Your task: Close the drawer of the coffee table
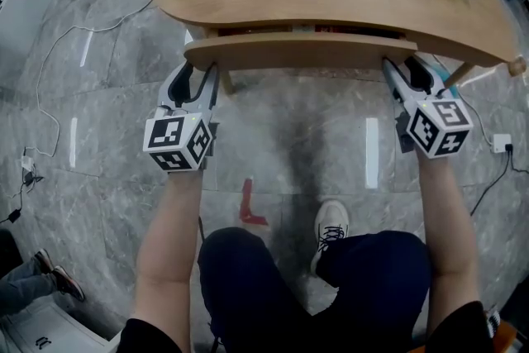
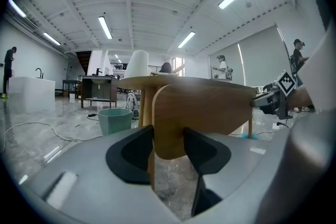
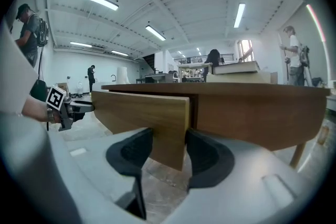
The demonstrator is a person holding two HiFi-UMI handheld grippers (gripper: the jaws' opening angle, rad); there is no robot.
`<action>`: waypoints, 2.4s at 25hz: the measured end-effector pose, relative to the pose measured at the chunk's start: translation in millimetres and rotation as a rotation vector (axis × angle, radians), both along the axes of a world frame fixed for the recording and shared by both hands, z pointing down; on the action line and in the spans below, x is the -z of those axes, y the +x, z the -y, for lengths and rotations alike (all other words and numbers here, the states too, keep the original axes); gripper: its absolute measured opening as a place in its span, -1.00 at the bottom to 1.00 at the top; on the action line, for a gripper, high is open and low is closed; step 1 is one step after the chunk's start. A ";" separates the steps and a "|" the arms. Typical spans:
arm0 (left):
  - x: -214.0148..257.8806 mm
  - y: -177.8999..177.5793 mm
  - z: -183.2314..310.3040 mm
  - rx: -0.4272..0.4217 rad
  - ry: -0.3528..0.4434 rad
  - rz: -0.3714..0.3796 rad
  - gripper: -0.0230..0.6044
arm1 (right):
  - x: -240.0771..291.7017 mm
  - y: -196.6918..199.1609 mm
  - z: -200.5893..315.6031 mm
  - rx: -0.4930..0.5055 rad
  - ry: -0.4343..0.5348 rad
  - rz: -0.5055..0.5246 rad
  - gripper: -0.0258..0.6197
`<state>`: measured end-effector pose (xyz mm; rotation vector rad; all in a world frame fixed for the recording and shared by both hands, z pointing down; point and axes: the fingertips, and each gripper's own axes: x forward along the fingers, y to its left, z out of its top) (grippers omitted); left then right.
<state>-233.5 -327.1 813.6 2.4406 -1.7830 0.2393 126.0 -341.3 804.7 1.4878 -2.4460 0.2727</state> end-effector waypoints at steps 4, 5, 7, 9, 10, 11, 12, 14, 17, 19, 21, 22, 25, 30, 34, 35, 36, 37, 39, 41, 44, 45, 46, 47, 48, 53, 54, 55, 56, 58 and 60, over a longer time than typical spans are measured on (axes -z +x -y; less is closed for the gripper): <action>-1.6 2.1 9.7 0.021 -0.012 0.002 -0.32 | -3.1 4.5 11.4 -0.088 -0.017 0.043 -0.33; -1.7 3.0 11.8 0.024 -0.013 0.004 -0.32 | -3.5 5.9 14.4 -0.122 -0.021 0.057 -0.33; -1.3 4.2 16.4 0.031 -0.014 0.004 -0.32 | -3.5 7.6 20.5 -0.189 -0.024 0.073 -0.33; -1.0 4.2 20.6 0.043 -0.015 -0.002 -0.32 | -3.4 7.8 25.1 -0.238 -0.023 0.074 -0.34; -1.0 3.7 22.4 0.049 -0.015 -0.005 -0.32 | -3.6 7.5 26.6 -0.255 -0.022 0.073 -0.34; -1.2 3.2 23.9 0.056 -0.015 -0.009 -0.32 | -3.9 7.1 27.7 -0.267 -0.021 0.070 -0.34; -1.5 2.8 25.2 0.064 -0.016 -0.015 -0.32 | -4.1 6.8 28.6 -0.277 -0.019 0.066 -0.34; -2.2 2.0 28.0 0.085 -0.020 -0.033 -0.32 | -4.3 6.4 30.5 -0.294 -0.013 0.055 -0.34; -2.9 0.2 33.4 0.124 -0.030 -0.062 -0.32 | -4.6 5.0 34.5 -0.314 -0.012 0.046 -0.34; -3.4 -0.6 36.5 0.141 -0.034 -0.071 -0.32 | -5.0 4.3 37.7 -0.323 -0.015 0.044 -0.34; -3.5 -0.6 39.6 0.150 -0.036 -0.073 -0.32 | -5.0 4.4 40.9 -0.334 -0.016 0.046 -0.34; -3.5 -0.5 41.3 0.152 -0.037 -0.073 -0.32 | -5.1 4.5 42.5 -0.339 -0.016 0.046 -0.34; -4.0 -0.1 46.8 0.155 -0.040 -0.069 -0.32 | -5.6 4.7 47.0 -0.355 -0.011 0.042 -0.34; -3.4 -1.2 51.5 0.169 -0.026 -0.076 -0.32 | -5.7 3.2 50.6 -0.368 0.009 0.029 -0.34; -3.4 -1.1 52.1 0.172 -0.019 -0.078 -0.32 | -5.6 3.5 50.9 -0.371 0.017 0.034 -0.34; -3.8 -1.1 52.1 0.170 -0.021 -0.077 -0.32 | -5.8 3.7 51.0 -0.369 0.018 0.033 -0.34; -4.1 -1.3 51.9 0.168 -0.024 -0.077 -0.32 | -6.1 3.6 51.1 -0.365 0.018 0.028 -0.34; -4.3 -1.5 51.4 0.166 -0.028 -0.079 -0.33 | -6.6 3.3 51.0 -0.359 0.017 0.019 -0.34; -2.9 -1.9 47.9 0.161 -0.027 -0.085 -0.33 | -8.6 2.8 48.8 -0.342 0.011 0.000 -0.34; 1.6 -1.7 41.5 0.154 -0.007 -0.075 -0.38 | -10.8 2.3 43.1 -0.318 0.002 -0.002 -0.34; 7.6 -0.6 29.5 0.138 0.018 -0.035 -0.69 | -12.6 -2.2 28.3 -0.274 0.005 -0.010 -0.51; 8.6 0.4 25.6 0.131 0.017 -0.023 -0.83 | -12.5 -5.6 22.7 -0.254 0.008 -0.017 -0.64; 9.4 2.0 21.9 0.123 0.011 -0.013 -0.91 | -12.0 -10.2 17.6 -0.229 0.008 -0.025 -0.91; 10.5 3.9 18.2 0.114 0.001 -0.007 -0.91 | -11.1 -15.6 13.0 -0.202 0.001 -0.031 -0.92; 12.3 5.5 14.0 0.109 -0.013 -0.002 -0.91 | -9.4 -21.9 8.9 -0.174 -0.012 -0.031 -0.92; 38.6 9.1 -20.0 0.104 -0.121 0.015 -0.91 | 18.5 -53.9 -13.3 -0.061 -0.116 0.026 -0.92; 48.9 11.0 -28.0 0.097 -0.141 0.023 -0.91 | 30.0 -58.2 -17.3 -0.046 -0.130 0.034 -0.92; 61.4 13.0 -36.1 0.089 -0.159 0.033 -0.91 | 44.0 -62.2 -20.9 -0.034 -0.141 0.043 -0.92; 76.0 15.1 -44.1 0.081 -0.174 0.046 -0.91 | 60.1 -65.8 -24.4 -0.023 -0.149 0.057 -0.92; 110.8 19.9 -60.4 0.065 -0.197 0.068 -0.91 | 96.0 -72.4 -33.0 -0.007 -0.166 0.095 -0.92; 151.0 27.2 -75.6 0.049 -0.215 0.075 -0.91 | 133.9 -77.0 -43.7 0.009 -0.183 0.126 -0.92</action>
